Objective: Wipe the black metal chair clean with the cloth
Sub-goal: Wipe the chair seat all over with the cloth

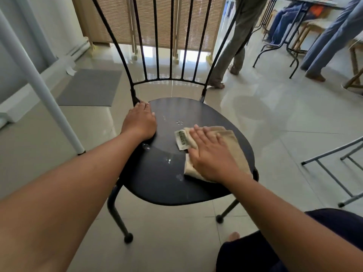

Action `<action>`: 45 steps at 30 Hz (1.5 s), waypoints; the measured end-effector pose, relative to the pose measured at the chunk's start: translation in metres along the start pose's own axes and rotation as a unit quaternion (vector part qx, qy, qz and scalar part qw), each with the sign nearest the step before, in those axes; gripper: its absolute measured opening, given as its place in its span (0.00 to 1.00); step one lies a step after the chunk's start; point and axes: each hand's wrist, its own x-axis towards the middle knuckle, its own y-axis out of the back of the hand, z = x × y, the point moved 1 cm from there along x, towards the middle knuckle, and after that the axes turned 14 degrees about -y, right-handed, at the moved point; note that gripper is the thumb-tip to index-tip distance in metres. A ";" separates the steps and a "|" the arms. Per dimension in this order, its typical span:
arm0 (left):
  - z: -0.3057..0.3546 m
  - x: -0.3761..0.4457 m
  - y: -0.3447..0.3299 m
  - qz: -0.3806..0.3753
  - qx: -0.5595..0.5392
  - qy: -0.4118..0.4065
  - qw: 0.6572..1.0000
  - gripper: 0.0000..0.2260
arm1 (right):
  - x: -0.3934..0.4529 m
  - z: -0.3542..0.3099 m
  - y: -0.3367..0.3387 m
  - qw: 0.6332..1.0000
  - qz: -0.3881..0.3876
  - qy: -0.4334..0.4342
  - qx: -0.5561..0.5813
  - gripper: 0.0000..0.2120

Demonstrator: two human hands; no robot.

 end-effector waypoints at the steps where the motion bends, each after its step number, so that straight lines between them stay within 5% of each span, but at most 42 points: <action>1: 0.001 0.000 0.000 0.001 0.001 0.001 1.000 0.25 | -0.011 -0.010 -0.003 1.000 0.000 0.016 0.001 0.29; 6: 0.002 0.000 0.000 -0.002 -0.001 0.002 1.000 0.26 | -0.033 -0.010 -0.005 0.998 0.009 0.061 -0.022 0.30; 12: -0.001 0.001 -0.002 0.001 0.001 -0.003 1.000 0.25 | -0.031 0.038 0.002 0.998 0.018 -0.054 -0.032 0.28; 16: -0.001 0.003 -0.004 0.003 0.005 -0.002 1.000 0.25 | -0.036 0.010 -0.003 0.997 0.025 -0.076 -0.006 0.29; 23: 0.001 0.002 0.000 0.007 0.002 0.005 1.000 0.25 | -0.043 -0.054 -0.020 0.999 0.020 0.006 0.025 0.30; 34: 0.004 -0.002 0.002 0.008 -0.007 0.001 1.000 0.25 | 0.029 0.023 0.006 0.995 0.030 -0.100 -0.005 0.29; 45: -0.004 -0.013 0.012 0.035 -0.190 0.036 0.981 0.22 | 0.021 -0.034 -0.006 0.999 0.020 -0.023 0.024 0.31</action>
